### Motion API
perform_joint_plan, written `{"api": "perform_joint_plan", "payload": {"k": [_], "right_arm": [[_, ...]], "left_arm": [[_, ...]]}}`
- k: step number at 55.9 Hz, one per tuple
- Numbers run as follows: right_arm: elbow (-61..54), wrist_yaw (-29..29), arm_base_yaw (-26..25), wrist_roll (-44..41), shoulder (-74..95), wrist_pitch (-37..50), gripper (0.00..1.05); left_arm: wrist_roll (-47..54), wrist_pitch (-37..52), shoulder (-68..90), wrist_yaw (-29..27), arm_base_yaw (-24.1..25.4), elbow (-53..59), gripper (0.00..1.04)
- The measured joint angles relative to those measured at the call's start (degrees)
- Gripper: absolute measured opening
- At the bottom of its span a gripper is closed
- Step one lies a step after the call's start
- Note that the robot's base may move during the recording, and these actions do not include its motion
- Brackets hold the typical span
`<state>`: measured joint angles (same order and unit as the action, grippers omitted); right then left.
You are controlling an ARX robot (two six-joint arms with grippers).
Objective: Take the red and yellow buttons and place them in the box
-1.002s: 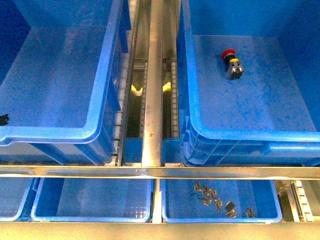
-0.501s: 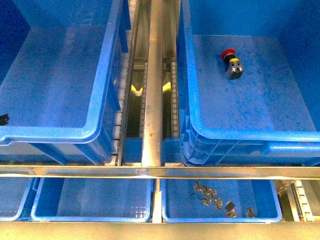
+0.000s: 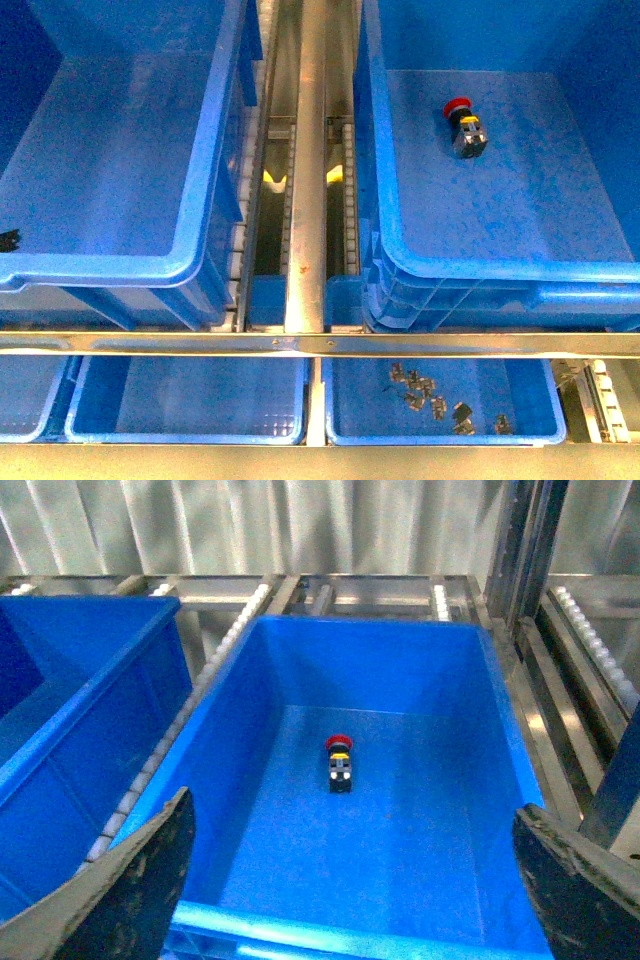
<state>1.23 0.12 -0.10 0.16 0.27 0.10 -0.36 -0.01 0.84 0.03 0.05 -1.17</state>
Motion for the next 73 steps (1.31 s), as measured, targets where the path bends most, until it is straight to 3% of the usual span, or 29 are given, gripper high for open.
{"api": "perform_joint_plan", "payload": {"k": [65,69,71,73], "right_arm": [[0.0,-0.1,0.0,0.0,0.0,-0.1,0.98],[0.0,-0.1,0.1,0.0,-0.1,-0.2,0.98],[0.0,-0.1,0.1,0.0,-0.1,-0.2,0.98],[0.0,-0.1,0.1,0.0,-0.1,-0.1,0.98]], "left_arm": [[0.0,0.0,0.0,-0.1,0.0,0.0,0.97],[-8.4,-12.4,7.0,-5.9,-0.3,-5.0,0.97],[-16.1,-19.9,16.9,-7.3,1.8,-10.1,0.97],[-20.2,-20.5,22.2,-7.1,3.4,-12.0,0.97]]}}
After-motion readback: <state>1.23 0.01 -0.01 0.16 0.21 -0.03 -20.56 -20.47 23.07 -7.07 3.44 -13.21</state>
